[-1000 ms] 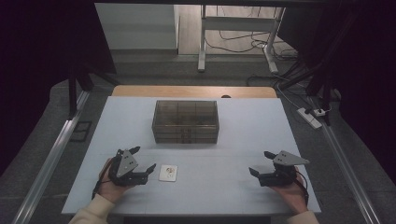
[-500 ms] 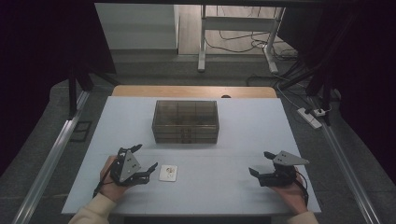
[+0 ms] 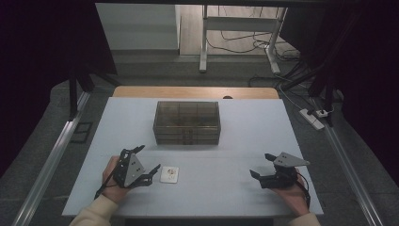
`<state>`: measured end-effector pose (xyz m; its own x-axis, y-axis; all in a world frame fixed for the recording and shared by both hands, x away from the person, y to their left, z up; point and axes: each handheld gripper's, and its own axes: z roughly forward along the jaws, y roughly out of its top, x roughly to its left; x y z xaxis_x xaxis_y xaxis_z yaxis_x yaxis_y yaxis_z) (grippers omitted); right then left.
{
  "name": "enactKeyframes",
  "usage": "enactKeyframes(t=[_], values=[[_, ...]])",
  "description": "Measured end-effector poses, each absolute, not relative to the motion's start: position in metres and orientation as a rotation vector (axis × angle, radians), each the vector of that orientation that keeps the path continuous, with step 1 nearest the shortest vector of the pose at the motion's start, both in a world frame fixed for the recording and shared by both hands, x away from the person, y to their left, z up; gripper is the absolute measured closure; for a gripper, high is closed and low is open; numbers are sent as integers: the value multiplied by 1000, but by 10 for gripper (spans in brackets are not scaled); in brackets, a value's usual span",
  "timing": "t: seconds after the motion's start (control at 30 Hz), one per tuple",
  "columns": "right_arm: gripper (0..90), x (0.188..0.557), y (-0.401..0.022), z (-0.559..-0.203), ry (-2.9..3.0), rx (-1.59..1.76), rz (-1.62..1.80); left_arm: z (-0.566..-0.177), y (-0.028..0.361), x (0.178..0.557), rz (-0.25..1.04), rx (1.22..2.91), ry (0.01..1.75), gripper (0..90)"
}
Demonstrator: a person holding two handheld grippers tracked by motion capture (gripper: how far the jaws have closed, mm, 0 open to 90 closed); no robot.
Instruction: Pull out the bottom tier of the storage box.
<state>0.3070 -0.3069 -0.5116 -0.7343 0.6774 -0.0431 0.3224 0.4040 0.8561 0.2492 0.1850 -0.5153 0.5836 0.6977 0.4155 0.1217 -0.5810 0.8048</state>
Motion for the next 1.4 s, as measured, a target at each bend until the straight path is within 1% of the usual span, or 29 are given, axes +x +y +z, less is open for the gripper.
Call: enactKeyframes(t=[0.77, 1.4], values=[[94, 309, -305, -514, 2297, 853, 1251, -517, 168, 250, 1122, 2100, 517, 155], [95, 310, -304, -515, 2304, 852, 1233, -520, 162, 255, 1197, 2096, 486, 139]])
